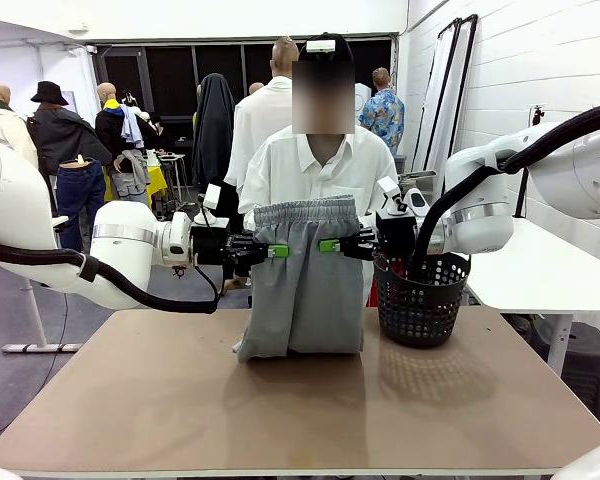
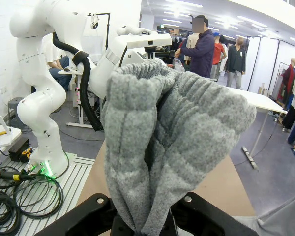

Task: Fold the training pants.
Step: Release the ends of the Training pants and then grab the overlapped ends.

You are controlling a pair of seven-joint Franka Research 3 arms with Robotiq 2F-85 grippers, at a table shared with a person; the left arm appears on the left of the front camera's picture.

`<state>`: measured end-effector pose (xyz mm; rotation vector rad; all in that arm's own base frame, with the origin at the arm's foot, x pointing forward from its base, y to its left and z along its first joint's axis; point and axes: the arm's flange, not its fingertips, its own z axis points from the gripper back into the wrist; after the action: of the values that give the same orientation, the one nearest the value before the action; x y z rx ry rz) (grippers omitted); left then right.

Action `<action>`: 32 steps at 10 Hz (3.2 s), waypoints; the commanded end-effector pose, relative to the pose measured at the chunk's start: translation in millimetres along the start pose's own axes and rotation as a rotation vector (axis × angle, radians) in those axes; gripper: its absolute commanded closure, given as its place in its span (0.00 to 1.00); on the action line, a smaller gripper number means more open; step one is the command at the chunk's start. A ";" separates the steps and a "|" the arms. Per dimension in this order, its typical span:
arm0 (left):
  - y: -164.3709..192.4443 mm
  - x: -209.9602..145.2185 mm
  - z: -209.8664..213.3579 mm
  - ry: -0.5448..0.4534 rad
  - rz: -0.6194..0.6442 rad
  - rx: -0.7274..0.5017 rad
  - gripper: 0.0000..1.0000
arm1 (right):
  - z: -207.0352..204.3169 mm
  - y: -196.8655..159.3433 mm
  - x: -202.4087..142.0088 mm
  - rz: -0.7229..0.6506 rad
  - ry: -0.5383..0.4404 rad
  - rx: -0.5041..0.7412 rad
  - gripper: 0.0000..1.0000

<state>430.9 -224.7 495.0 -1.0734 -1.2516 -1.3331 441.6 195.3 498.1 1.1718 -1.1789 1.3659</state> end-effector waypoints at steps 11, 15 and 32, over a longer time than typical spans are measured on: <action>-0.8 2.0 -0.4 -0.018 0.008 0.006 1.00 | -0.7 0.9 1.5 0.006 -0.001 0.001 1.00; -0.8 2.0 -0.4 -0.018 0.008 0.006 1.00 | -0.7 0.9 1.5 0.006 -0.001 0.001 1.00; -0.8 2.0 -0.4 -0.018 0.008 0.006 1.00 | -0.7 0.9 1.5 0.006 -0.001 0.001 1.00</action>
<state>430.9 -224.7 495.0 -1.0734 -1.2516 -1.3331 441.6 195.3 498.1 1.1718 -1.1789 1.3659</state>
